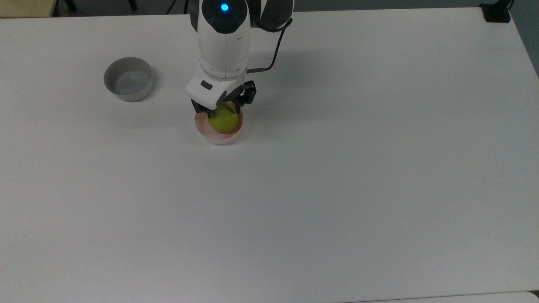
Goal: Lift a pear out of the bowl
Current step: 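Lower the gripper around the pear and close it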
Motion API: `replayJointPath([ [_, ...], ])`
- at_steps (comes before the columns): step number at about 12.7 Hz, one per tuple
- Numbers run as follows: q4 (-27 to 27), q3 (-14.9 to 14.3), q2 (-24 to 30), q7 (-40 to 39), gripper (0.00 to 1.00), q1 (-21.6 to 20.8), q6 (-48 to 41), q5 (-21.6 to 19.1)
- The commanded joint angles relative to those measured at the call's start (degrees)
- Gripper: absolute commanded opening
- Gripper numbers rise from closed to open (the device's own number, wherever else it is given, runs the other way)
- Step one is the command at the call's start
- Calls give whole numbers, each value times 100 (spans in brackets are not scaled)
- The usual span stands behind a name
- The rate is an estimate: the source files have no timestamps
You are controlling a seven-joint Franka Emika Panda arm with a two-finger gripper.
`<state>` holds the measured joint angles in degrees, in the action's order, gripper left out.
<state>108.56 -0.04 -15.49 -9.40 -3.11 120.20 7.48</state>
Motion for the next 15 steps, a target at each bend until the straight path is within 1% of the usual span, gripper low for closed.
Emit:
replayJointPath([
  [1, 95, -5, -6, -45, 70, 3, 179, 87],
  [5, 95, -5, -50, -45, 70, 3, 179, 148],
  [6, 95, -5, -68, -45, 68, 3, 179, 149],
  [11, 95, -5, -68, -45, 49, 12, 188, 184],
  [13, 95, -5, -68, -54, 38, 12, 188, 184],
  [15, 87, -5, -50, -54, 30, 3, 170, 184],
])
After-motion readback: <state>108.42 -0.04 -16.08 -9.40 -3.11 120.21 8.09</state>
